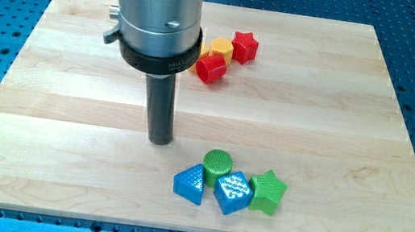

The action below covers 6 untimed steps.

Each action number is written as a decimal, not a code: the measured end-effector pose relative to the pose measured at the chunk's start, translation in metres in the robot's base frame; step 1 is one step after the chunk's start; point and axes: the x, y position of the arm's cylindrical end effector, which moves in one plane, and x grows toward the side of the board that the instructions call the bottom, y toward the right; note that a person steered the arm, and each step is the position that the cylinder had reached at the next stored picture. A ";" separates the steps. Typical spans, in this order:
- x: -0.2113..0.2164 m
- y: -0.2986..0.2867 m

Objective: Push the green star to the left

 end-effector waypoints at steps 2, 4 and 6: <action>-0.034 0.139; 0.078 0.211; 0.101 0.133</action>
